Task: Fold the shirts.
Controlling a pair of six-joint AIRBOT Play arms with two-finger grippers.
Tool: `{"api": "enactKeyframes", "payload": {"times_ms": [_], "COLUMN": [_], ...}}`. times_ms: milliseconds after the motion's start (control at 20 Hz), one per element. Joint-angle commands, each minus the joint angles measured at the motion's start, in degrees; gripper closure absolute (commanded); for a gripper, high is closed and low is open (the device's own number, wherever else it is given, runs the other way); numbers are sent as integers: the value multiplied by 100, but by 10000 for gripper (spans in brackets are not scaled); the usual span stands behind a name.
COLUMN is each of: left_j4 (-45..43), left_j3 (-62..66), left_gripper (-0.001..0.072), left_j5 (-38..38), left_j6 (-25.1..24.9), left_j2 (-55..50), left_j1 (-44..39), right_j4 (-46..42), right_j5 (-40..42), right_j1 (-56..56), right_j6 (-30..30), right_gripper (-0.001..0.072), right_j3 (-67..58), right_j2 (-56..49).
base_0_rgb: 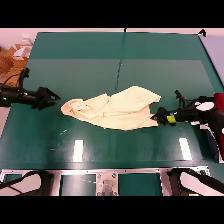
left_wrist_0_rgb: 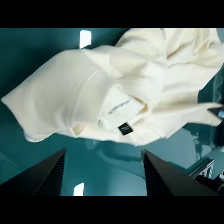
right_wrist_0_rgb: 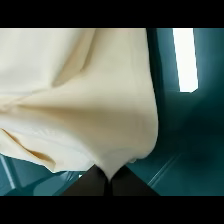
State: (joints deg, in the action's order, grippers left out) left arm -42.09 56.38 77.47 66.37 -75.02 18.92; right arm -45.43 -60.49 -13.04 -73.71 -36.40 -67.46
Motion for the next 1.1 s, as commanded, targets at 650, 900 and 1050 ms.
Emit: {"api": "enactKeyframes", "payload": {"times_ms": [650,900,1050], "left_j4": [-750,-946,-1008], "left_j3": [-1513,-1493,-1482], "left_gripper": [167,520,654], "left_j5": [-3366,-3038,-2852], "left_j6": [1707,1759,1759], "left_j2": [-35,-31,107], "left_j1": [-2559,-2559,-2559], "right_j4": [-195,-201,-203], "right_j5": [170,179,177], "right_j1": [492,522,518], "right_j6": [-61,-59,-59], "right_gripper": [699,699,699], "right_j3": [-369,-369,-369], "right_j2": [-2,-2,-2]}}
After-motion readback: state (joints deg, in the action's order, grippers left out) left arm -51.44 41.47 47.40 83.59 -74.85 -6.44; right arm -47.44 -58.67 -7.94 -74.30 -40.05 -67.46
